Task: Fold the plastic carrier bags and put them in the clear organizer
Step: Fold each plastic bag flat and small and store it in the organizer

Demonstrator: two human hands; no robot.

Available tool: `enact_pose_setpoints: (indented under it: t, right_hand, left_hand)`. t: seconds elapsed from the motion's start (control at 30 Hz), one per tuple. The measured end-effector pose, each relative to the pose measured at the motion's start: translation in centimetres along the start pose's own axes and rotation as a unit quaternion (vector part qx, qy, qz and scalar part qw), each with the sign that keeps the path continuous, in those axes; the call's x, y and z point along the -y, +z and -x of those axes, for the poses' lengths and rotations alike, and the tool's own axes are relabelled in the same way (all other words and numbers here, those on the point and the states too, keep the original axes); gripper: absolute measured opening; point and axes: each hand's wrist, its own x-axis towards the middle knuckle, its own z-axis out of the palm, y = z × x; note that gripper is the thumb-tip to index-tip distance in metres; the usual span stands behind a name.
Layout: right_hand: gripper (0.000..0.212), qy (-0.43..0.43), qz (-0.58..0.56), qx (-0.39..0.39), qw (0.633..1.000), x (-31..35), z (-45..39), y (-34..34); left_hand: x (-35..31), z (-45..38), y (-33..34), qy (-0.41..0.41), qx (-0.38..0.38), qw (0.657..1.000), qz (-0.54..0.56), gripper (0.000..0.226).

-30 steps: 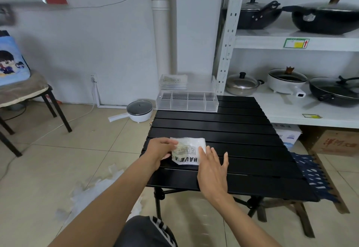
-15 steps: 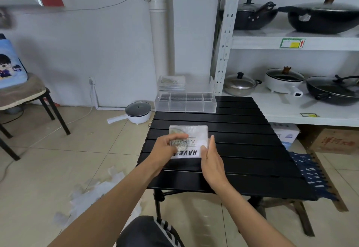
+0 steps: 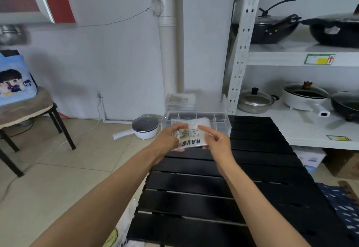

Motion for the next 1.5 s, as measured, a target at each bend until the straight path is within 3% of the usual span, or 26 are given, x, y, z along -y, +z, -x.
enact_pose_setpoints:
  t: [0.13, 0.33, 0.5, 0.67, 0.8, 1.0, 1.13, 1.23, 1.3, 1.5]
  right_hand:
    - [0.038, -0.006, 0.073, 0.047, 0.996, 1.2, -5.8, -0.5]
    - [0.041, -0.06, 0.13, -0.025, 0.989, 1.6, -15.7, -0.6]
    - [0.039, -0.085, 0.169, -0.035, 0.981, 3.0, -21.7, -2.2]
    - [0.033, -0.097, 0.219, -0.09, 0.967, 2.9, -25.2, -3.4]
    - [0.031, -0.064, 0.334, -0.013, 0.94, 2.1, -27.0, -4.3]
    - [0.042, -0.029, 0.485, 0.053, 0.872, 2.0, -27.5, -5.2]
    - [0.036, -0.005, 0.562, 0.075, 0.824, 2.0, -28.6, -5.2]
    - [0.02, 0.014, 0.631, 0.085, 0.771, 2.1, -29.5, -4.5]
    - [0.007, 0.01, 0.681, 0.094, 0.726, 2.2, -29.5, -4.0]
    - [0.012, 0.005, 0.756, 0.123, 0.643, 2.6, -29.2, -2.7]
  left_hand:
    - [-2.1, -5.0, -0.7, 0.023, 0.001, 0.999, -0.046, 0.073]
    - [-4.6, -14.1, -0.5, 0.036, -0.085, 0.996, 0.005, 0.04]
    - [-6.5, -20.3, 0.2, 0.062, -0.127, 0.988, -0.067, 0.034]
    - [-7.4, -23.8, 1.4, 0.086, -0.112, 0.978, -0.151, 0.033]
    - [-6.9, -26.2, 1.9, 0.066, -0.091, 0.972, -0.205, 0.039]
    - [-5.7, -28.6, 1.7, 0.01, -0.03, 0.966, -0.256, 0.031]
    - [-5.1, -29.9, 1.9, -0.017, -0.012, 0.948, -0.318, 0.009]
    - [-5.0, -30.4, 2.0, -0.035, 0.003, 0.921, -0.387, 0.029]
    - [-5.0, -30.8, 2.0, -0.044, 0.005, 0.912, -0.409, 0.03]
    - [-4.2, -31.4, 3.1, -0.033, -0.026, 0.869, -0.493, 0.036]
